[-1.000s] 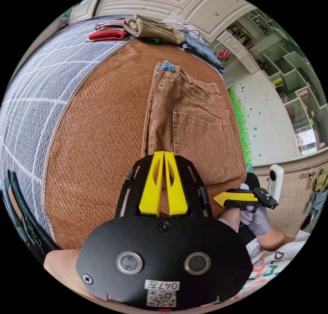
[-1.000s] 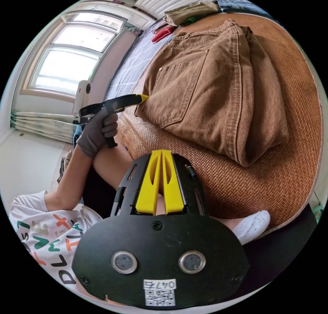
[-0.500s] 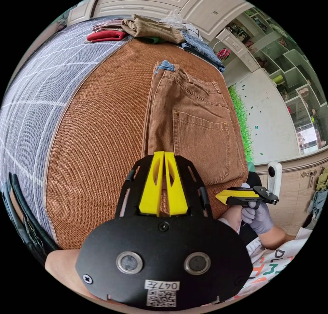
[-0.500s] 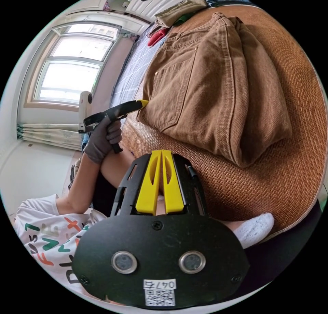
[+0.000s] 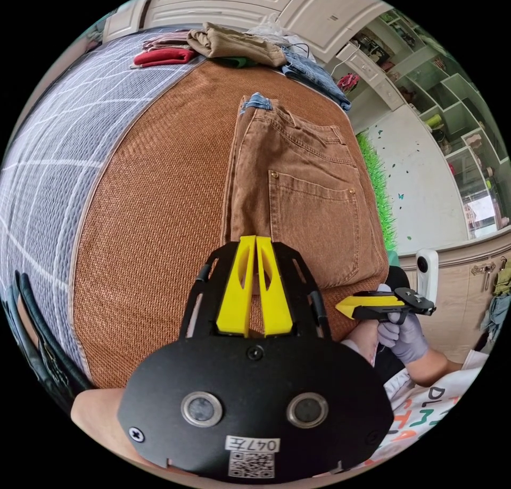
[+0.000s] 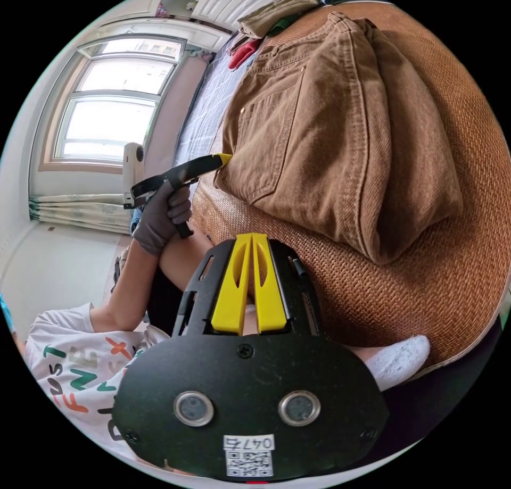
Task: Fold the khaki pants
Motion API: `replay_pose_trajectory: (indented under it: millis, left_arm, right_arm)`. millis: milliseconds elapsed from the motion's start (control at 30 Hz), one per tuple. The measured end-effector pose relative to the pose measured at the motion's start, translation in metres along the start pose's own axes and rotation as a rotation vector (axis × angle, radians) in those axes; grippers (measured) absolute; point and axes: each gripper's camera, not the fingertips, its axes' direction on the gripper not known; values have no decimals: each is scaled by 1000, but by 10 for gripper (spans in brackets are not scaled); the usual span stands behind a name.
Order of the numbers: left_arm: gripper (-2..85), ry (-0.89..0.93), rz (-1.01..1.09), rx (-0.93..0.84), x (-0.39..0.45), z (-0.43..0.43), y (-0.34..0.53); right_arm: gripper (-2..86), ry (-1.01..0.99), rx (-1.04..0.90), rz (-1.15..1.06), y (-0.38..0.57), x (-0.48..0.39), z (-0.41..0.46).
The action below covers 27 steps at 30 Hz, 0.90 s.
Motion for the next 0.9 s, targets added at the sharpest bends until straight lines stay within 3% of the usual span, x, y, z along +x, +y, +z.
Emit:
replay_pose_trajectory:
  millis: [900]
  left_arm:
    - [-10,-35,19,5,12,13,18]
  right_arm:
    - [-11,-33,8,-8,-9,-5,-8]
